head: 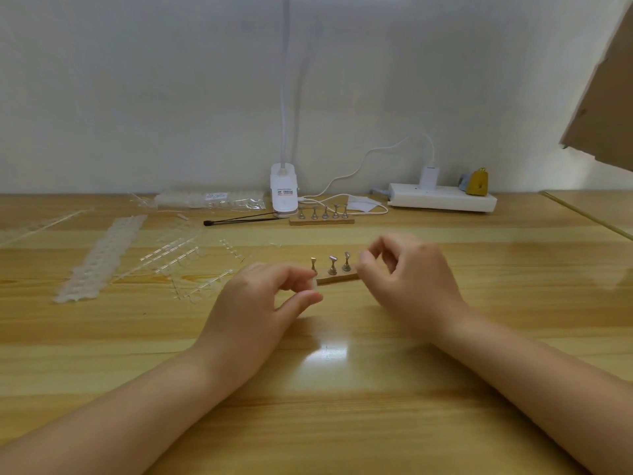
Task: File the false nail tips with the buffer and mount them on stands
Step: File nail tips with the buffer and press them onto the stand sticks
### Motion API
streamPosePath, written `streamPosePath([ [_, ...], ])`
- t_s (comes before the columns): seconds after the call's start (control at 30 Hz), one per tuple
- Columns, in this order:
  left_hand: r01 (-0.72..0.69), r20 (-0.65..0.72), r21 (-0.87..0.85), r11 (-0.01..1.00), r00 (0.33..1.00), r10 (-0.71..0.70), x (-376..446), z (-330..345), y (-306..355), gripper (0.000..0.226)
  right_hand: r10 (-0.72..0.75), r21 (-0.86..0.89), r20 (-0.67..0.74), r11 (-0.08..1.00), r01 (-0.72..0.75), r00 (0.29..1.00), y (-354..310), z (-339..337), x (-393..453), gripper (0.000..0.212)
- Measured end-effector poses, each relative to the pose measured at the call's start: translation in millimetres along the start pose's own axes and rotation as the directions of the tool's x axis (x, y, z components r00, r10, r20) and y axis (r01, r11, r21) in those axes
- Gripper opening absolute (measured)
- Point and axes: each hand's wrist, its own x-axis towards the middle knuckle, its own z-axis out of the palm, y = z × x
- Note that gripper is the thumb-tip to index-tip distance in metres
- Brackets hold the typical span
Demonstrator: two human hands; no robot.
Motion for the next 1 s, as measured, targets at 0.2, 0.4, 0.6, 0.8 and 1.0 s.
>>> streamPosePath([
  [0.2,0.014,0.037,0.057,0.998,0.999,-0.016,0,2,-3,0.011,0.218,-0.396,-0.023,0.894,-0.209,0.976,41,-8,17,0.025],
  [0.4,0.098,0.131,0.138,0.986,0.985,-0.116,1,3,-6,0.013,0.317,-0.293,0.144,0.919,-0.265,0.938,54,-1,20,0.042],
  [0.6,0.127,0.214,0.2,0.971,0.962,-0.17,4,5,-7,0.015,0.229,-0.22,0.188,0.958,-0.186,0.955,55,3,19,0.022],
  [0.8,0.085,0.237,0.263,0.961,0.96,-0.15,5,7,-10,0.014,0.161,-0.138,0.156,0.98,-0.14,0.974,48,5,15,0.014],
  [1.0,0.085,0.137,0.305,0.948,0.982,-0.132,4,7,-10,0.013,0.159,-0.142,0.121,0.98,-0.142,0.98,43,3,13,0.026],
])
